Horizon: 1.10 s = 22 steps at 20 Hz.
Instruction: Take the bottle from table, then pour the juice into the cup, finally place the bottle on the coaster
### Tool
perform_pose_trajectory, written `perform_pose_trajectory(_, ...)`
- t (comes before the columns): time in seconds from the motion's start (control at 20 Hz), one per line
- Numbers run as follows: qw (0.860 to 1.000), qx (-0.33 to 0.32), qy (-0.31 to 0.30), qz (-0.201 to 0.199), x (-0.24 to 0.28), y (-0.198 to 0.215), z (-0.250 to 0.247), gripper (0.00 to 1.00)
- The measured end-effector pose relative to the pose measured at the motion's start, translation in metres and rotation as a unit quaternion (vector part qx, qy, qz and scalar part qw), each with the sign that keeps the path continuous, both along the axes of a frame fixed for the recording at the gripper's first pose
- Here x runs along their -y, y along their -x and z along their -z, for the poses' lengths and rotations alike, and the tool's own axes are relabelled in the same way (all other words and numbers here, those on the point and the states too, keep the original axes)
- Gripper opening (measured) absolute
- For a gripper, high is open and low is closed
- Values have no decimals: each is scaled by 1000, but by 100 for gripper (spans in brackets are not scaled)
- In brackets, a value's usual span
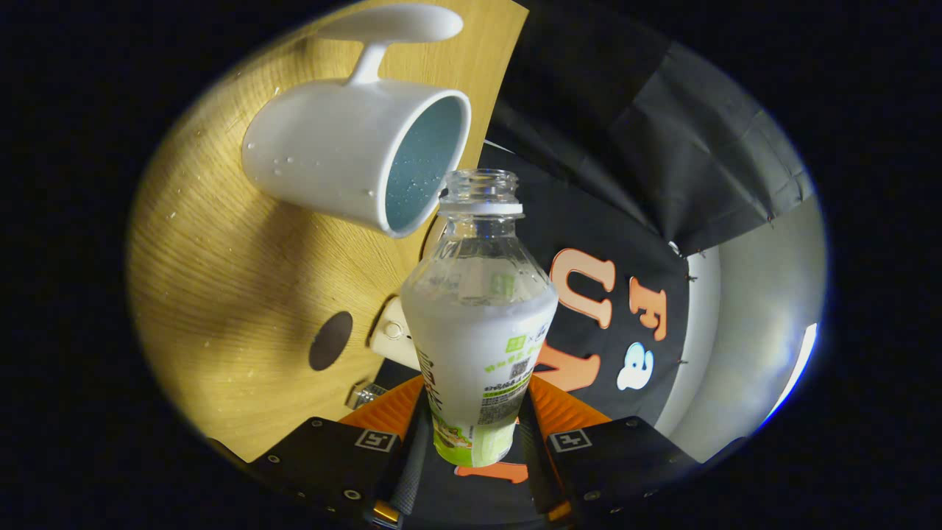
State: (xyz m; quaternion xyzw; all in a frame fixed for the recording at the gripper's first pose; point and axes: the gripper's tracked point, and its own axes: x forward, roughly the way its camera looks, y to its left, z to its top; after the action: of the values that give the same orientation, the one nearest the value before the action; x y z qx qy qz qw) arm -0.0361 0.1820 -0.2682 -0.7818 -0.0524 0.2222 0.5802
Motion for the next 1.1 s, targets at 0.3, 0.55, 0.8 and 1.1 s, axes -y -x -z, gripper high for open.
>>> perform_pose_trajectory(0.3, 982, -77, -150, 83, 13, -3, 23, 60)
perform_pose_trajectory(0.55, 942, -125, -270, 155, 22, -28, 39, 61)
perform_pose_trajectory(0.8, 897, -166, -351, 213, 31, -50, 53, 61)
perform_pose_trajectory(1.1, 818, -199, -466, 271, 40, -76, 59, 61)
